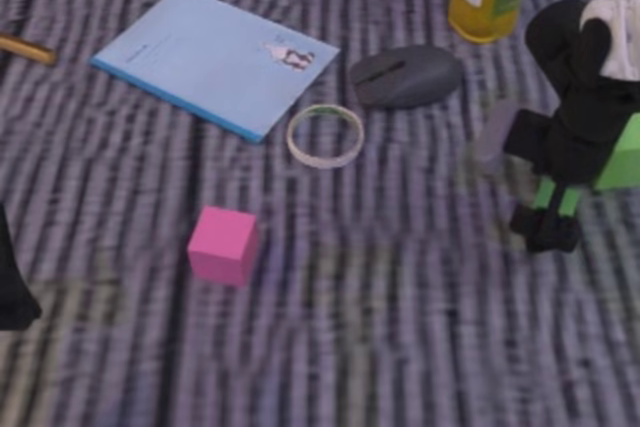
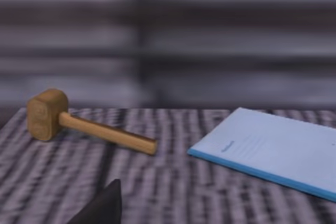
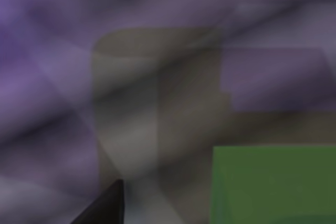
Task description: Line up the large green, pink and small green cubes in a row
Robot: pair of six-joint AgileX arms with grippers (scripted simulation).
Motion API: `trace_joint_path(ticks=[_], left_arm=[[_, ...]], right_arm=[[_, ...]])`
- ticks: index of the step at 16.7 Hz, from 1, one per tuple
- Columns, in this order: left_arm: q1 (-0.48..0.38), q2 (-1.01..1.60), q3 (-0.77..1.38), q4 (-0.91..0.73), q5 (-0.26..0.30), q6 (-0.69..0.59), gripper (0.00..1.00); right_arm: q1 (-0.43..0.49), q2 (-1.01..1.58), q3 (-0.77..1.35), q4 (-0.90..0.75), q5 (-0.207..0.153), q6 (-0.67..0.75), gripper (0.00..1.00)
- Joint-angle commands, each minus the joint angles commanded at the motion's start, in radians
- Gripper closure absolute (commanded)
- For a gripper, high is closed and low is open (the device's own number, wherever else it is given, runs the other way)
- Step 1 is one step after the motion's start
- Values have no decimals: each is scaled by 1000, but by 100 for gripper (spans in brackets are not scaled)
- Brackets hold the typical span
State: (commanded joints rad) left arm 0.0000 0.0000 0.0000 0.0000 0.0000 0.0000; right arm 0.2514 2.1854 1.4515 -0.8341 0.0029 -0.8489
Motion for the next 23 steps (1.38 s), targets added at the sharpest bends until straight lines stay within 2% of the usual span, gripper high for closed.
trace_joint_path(ticks=[4, 17, 23], left_arm=[[0, 0, 0, 0, 0, 0, 0], [0, 0, 0, 0, 0, 0, 0], [0, 0, 0, 0, 0, 0, 0]], right_arm=[[0, 6, -7, 10, 0, 0, 0], [0, 6, -7, 10, 0, 0, 98], [0, 6, -7, 10, 0, 0, 100]])
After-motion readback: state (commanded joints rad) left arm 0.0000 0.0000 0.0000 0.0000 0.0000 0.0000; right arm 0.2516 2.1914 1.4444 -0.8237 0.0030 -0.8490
